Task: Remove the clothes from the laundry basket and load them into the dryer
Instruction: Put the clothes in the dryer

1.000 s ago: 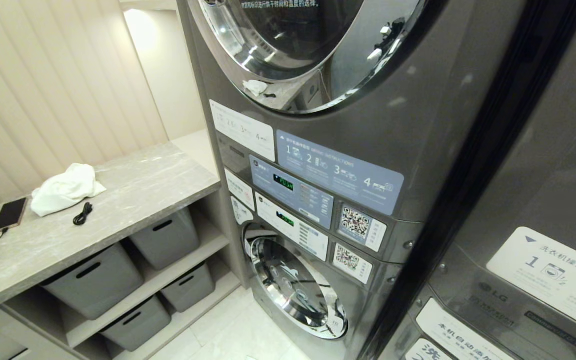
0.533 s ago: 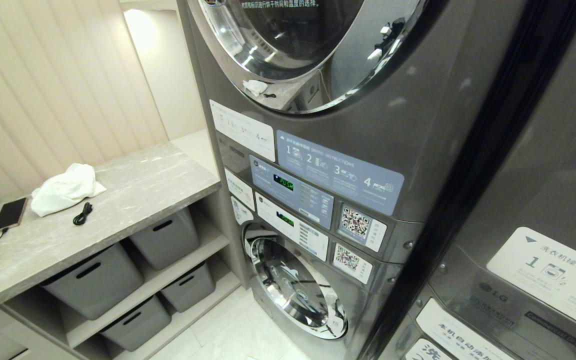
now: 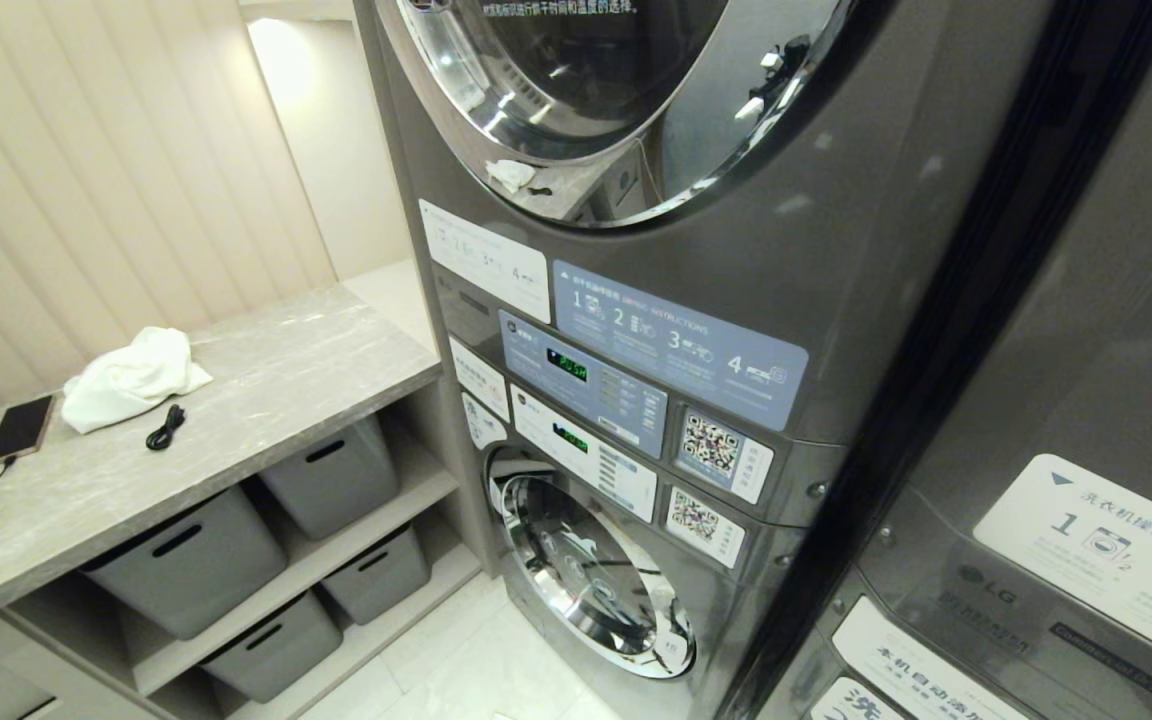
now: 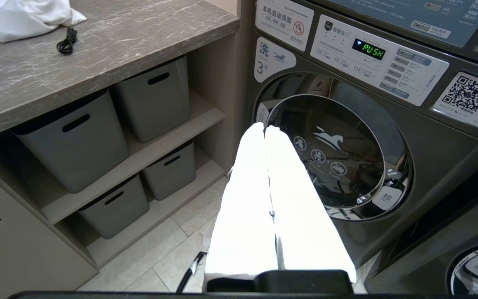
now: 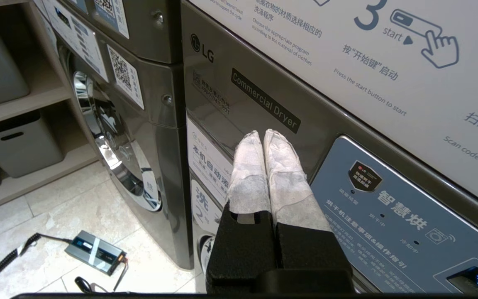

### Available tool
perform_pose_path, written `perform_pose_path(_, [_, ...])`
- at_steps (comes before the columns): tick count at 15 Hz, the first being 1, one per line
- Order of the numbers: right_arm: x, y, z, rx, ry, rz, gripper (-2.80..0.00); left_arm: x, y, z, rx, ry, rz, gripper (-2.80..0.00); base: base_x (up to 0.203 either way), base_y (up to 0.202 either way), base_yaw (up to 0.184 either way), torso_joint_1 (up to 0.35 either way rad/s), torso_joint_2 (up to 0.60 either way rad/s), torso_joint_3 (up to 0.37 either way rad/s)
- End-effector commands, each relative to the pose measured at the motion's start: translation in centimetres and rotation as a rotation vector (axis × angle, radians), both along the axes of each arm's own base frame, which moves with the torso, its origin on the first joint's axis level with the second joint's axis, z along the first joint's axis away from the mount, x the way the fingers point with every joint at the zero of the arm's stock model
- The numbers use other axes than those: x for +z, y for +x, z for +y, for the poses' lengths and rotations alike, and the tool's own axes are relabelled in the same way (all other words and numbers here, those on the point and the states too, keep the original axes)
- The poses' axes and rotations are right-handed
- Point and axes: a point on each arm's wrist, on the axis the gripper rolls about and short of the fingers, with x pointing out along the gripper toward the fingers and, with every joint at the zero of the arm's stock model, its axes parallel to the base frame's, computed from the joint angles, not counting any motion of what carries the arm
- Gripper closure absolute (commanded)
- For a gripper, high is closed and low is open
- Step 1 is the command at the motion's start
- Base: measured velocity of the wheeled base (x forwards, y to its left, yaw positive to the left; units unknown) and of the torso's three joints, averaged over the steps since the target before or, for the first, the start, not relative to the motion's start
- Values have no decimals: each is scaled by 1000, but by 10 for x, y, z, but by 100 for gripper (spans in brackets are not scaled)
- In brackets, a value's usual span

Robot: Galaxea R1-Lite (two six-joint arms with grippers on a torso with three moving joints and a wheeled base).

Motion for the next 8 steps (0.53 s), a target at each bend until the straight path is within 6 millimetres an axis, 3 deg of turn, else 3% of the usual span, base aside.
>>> perform_pose_path(1, [0, 0, 0, 1, -1, 0, 0, 0, 0, 0, 1, 0, 1, 0, 0, 0, 0, 0, 0, 0])
perform_pose_path(3, [0, 0, 0, 1, 0, 0, 0, 0, 0, 0, 1, 0, 1, 0, -49, 0, -1, 9, 4, 2])
perform_pose_path(8, [0, 0, 0, 1, 1, 0, 0, 0, 0, 0, 1, 0, 1, 0, -190, 0, 2, 0, 6, 1])
